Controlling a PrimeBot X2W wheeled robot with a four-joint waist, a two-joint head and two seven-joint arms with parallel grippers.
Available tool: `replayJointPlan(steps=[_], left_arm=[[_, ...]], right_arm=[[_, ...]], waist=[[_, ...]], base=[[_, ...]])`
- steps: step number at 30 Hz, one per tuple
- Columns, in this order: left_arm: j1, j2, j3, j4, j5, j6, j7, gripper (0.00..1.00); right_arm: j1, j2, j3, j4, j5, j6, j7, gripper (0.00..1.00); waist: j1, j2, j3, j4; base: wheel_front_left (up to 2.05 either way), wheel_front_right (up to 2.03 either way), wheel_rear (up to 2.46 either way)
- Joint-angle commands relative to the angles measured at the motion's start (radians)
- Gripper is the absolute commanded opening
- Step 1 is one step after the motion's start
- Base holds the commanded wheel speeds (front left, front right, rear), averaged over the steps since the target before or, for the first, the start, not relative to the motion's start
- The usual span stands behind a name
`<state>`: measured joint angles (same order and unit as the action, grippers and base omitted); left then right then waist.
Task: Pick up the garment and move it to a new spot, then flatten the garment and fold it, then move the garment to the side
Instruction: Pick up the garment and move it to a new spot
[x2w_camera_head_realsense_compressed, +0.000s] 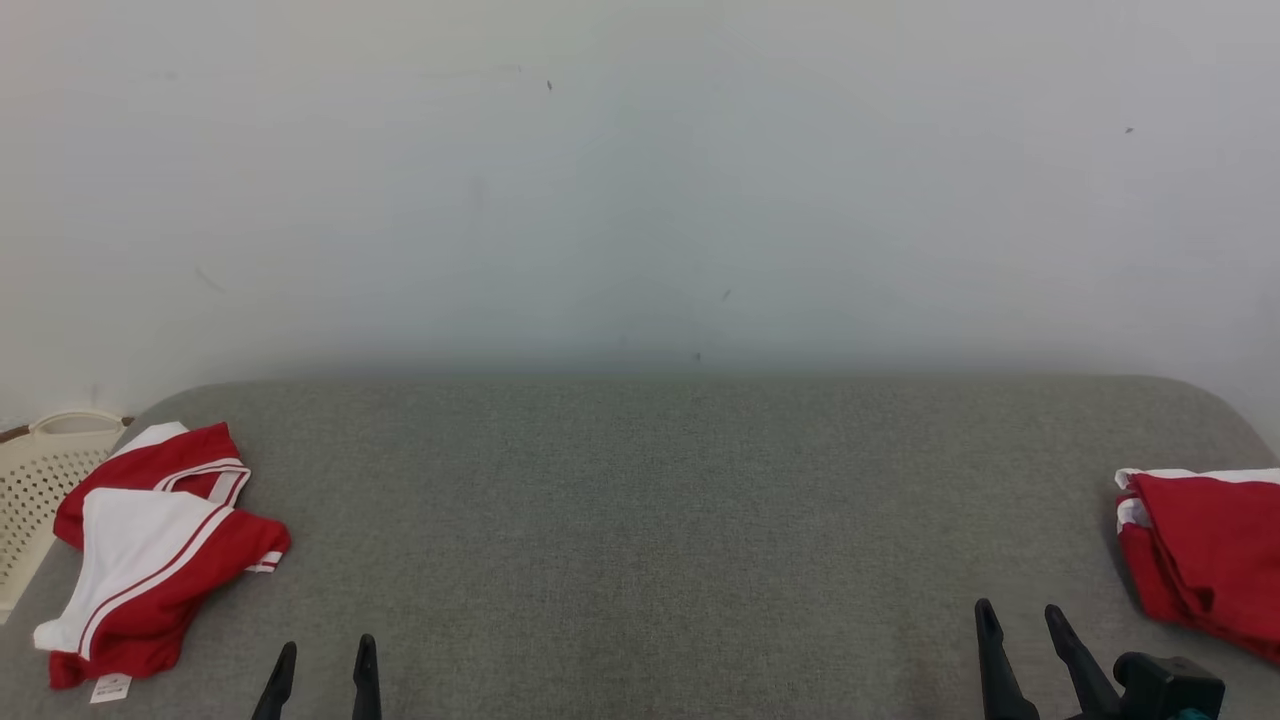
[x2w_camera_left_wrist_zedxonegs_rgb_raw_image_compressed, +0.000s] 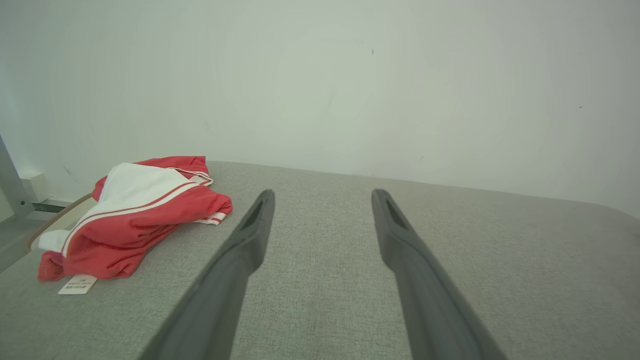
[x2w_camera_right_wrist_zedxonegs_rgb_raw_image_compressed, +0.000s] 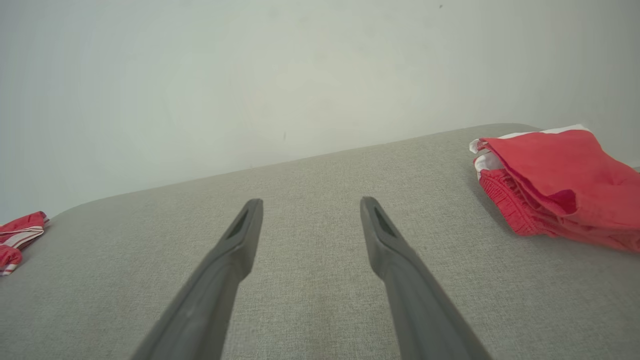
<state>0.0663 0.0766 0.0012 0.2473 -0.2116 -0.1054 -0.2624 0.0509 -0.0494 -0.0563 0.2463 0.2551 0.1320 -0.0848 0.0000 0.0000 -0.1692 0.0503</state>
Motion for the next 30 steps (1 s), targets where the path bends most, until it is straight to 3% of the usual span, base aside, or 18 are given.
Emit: replayJointPlan(steps=[1,6,19,30], left_arm=[[-0.008,-0.005,0.008,0.008,0.017,-0.003,-0.004,1.00],[-0.021,-0.014,0.013,0.023,0.039,-0.008,-0.004,1.00],[-0.003,-0.020,0.034,0.022,0.089,-0.011,-0.004,1.00],[0.018,-0.024,0.133,-0.056,0.089,0.029,-0.004,1.00]], right_arm=[[0.004,0.001,0.005,0.001,0.008,-0.002,-0.004,1.00],[0.021,0.001,0.014,0.002,0.019,-0.002,-0.005,1.00],[0.013,0.001,0.123,0.022,0.076,-0.002,-0.049,1.00],[-0.108,0.000,0.261,0.048,0.079,-0.002,-0.042,1.00]], waist=[[0.0000,0.0000,-0.001,0.012],[0.0000,0.0000,-0.004,0.075],[0.0000,0.0000,0.002,0.324],[0.0000,0.0000,0.075,0.408]], base=[[0.00,0.00,0.00],[0.00,0.00,0.00],[0.00,0.00,0.00],[0.00,0.00,0.00]])
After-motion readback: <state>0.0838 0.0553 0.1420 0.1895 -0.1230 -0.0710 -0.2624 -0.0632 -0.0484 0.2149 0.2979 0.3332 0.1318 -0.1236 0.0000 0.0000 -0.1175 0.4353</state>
